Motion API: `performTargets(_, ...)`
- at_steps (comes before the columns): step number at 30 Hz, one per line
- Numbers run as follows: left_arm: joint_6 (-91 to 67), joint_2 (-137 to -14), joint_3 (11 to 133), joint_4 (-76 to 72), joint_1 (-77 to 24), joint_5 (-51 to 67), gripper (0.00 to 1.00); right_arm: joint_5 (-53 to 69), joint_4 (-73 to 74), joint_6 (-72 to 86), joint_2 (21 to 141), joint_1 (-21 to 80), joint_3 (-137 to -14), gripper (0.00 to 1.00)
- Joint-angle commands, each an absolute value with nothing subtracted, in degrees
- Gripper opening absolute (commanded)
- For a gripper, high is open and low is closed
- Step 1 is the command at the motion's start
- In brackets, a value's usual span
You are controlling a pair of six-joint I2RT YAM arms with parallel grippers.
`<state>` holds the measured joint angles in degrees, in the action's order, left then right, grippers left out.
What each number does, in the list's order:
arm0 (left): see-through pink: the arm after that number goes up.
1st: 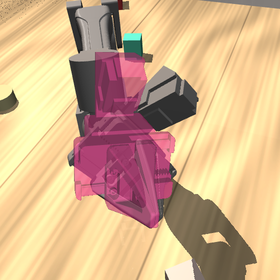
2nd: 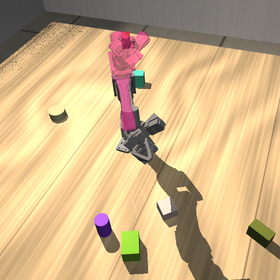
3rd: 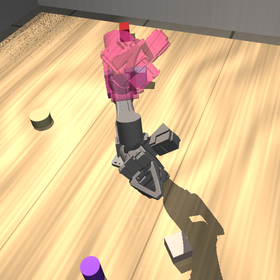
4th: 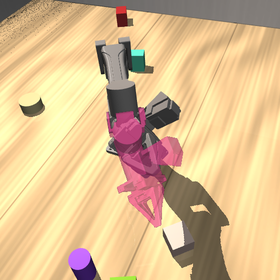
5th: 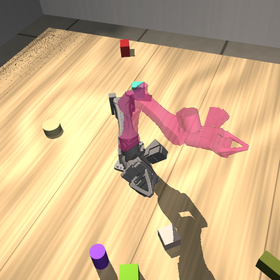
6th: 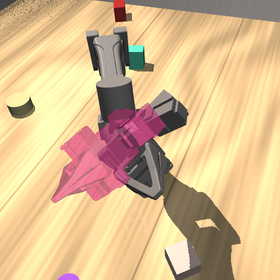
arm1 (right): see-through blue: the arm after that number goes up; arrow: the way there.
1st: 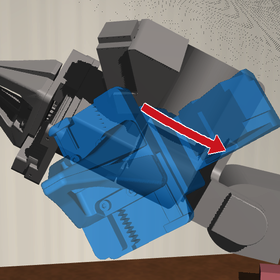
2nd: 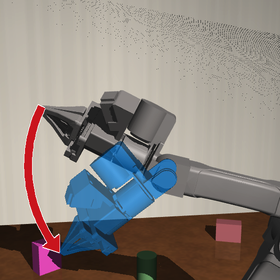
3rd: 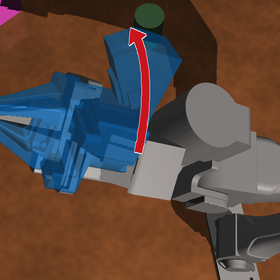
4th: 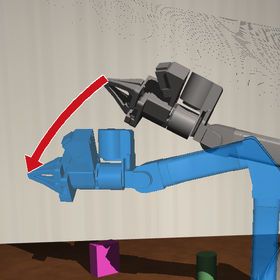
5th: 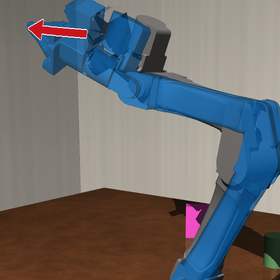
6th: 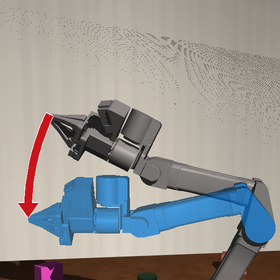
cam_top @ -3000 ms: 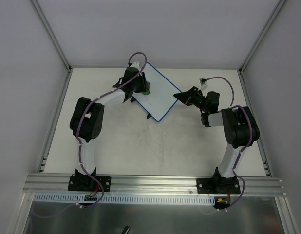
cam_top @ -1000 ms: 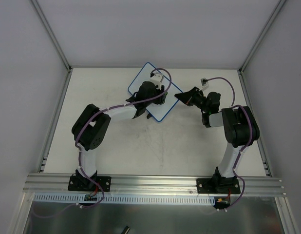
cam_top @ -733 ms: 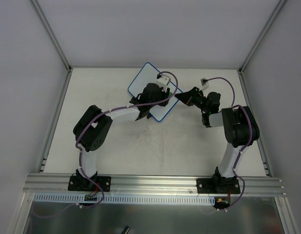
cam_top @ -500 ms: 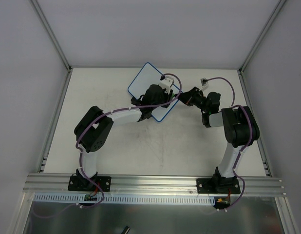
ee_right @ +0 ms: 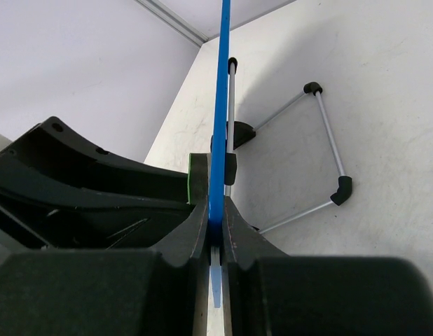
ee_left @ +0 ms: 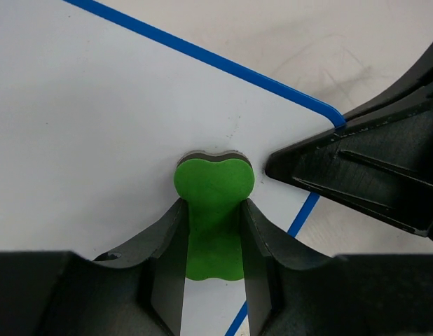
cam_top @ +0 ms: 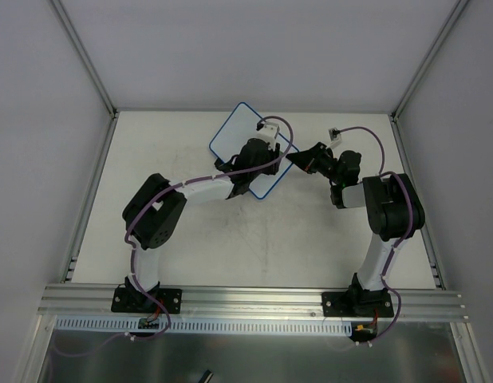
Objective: Erase the whiteboard
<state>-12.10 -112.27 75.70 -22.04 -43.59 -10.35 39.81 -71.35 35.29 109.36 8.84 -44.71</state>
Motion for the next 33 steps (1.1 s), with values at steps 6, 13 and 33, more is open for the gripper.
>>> performTargets(6, -26.09, -112.24, 70.49, -18.72, -36.92, -10.73, 0.00, 45.18, -86.40, 36.39, 108.72, 10.37, -45.44, 0.00)
performTargets(13, -37.94, -112.58, 66.18, -18.72, -30.06, -5.28, 0.00, 45.09, -86.75, 36.65, 108.81, 10.20, -45.35, 0.00)
performTargets(33, -48.60, -115.14, 64.51, -14.50, -27.51, -5.71, 0.00, 45.18, -87.19, 37.71, 108.81, 9.58, -45.53, 0.00)
